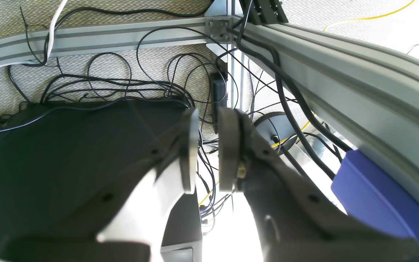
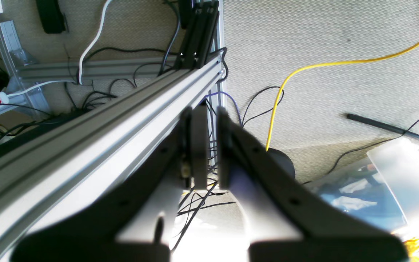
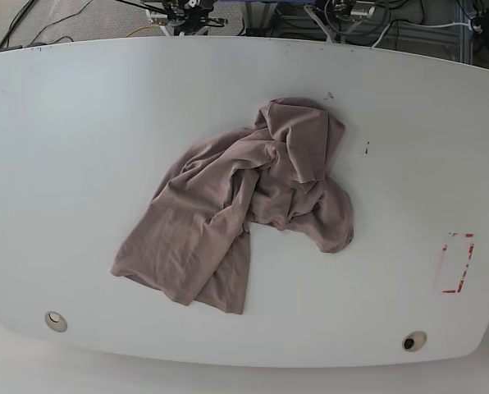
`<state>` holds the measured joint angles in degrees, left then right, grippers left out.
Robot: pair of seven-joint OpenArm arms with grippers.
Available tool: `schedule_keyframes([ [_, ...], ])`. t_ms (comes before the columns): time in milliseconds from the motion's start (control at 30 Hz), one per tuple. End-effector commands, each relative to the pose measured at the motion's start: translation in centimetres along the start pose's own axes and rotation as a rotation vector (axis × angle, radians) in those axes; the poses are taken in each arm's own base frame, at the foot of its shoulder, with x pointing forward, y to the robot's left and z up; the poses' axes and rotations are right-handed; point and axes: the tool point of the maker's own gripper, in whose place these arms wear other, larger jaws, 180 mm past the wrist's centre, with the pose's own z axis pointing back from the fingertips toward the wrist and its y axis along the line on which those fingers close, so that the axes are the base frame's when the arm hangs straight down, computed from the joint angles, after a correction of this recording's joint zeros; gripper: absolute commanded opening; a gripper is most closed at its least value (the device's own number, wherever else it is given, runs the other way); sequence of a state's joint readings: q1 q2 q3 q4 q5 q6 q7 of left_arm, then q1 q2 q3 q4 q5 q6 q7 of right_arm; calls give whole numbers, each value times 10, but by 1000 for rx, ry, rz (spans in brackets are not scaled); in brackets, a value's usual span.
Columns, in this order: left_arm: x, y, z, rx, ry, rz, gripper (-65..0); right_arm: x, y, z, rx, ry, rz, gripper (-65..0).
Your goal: Layout the t-shirt on the table in an organized manner, then fold the t-shirt properly
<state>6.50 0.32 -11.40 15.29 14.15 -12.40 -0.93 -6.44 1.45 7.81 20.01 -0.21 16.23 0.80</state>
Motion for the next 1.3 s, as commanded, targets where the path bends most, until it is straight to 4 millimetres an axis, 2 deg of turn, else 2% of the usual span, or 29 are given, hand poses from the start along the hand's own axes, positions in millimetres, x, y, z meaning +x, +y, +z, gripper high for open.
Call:
schedule_keyframes([
  [0,1,0,0,1,0,-3,-559,4,0,1,6,-12,-4,-615],
  [800,6,-2,-1,-4,-14,-4,-562,4,-1,1,1,-6,4,-618],
  [1267,2,0,0,3,-6,-4,-562,3,-3,1,-4,-5,5,-616],
])
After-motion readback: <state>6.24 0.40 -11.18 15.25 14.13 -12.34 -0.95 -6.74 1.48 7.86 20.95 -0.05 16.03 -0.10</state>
